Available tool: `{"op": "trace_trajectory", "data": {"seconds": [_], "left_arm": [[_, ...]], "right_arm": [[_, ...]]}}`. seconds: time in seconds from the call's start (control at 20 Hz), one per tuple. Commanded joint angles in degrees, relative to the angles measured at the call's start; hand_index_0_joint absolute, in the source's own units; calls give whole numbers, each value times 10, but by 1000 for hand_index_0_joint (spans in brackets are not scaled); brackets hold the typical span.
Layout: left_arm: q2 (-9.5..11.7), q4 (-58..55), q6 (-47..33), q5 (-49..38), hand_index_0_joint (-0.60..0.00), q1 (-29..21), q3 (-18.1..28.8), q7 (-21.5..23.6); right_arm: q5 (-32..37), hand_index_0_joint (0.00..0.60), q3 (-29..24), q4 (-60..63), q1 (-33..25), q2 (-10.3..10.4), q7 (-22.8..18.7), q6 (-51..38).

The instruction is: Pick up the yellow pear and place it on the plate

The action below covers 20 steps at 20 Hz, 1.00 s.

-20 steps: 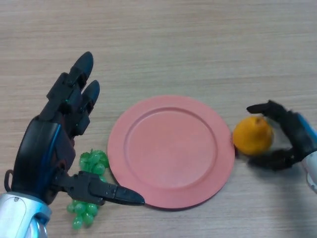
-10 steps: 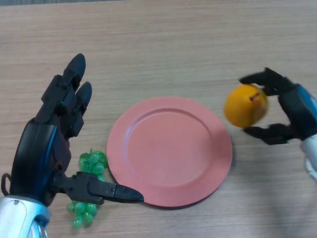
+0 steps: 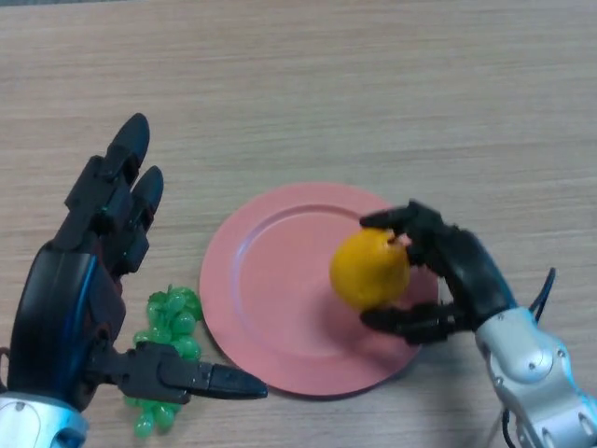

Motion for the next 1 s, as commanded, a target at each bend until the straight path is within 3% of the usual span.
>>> {"op": "trace_trajectory", "data": {"seconds": [0.05,0.2,0.25,0.4,0.6,0.65,0.7,0.85,1.0], "left_arm": [[5,-35,-87,1,0,-1,30,-2],[5,-33,-105,8,0,6,33,-5],[5,-26,-124,15,0,15,35,-8],[5,-38,-102,15,0,8,48,-13],[8,-51,-55,0,0,-27,82,-37],[6,-37,-71,-5,0,-34,89,-41],[6,-32,-74,-6,0,-36,91,-43],[11,-13,-63,-9,0,-51,93,-59],[23,-13,-34,-30,0,-63,106,-84]], "right_arm": [[31,500,-4,-45,-24,-5,-8,-33],[28,150,11,-42,-34,-5,-15,-54],[9,0,19,-53,-44,-5,-21,-60],[1,0,-7,-151,-46,-5,8,-10],[5,0,-78,-339,-24,-5,121,83],[7,0,-96,-383,-7,-15,142,91],[17,0,-105,-413,5,-18,149,108],[141,0,-138,-605,88,-27,159,273],[179,0,-164,-677,145,-33,134,300]]}}
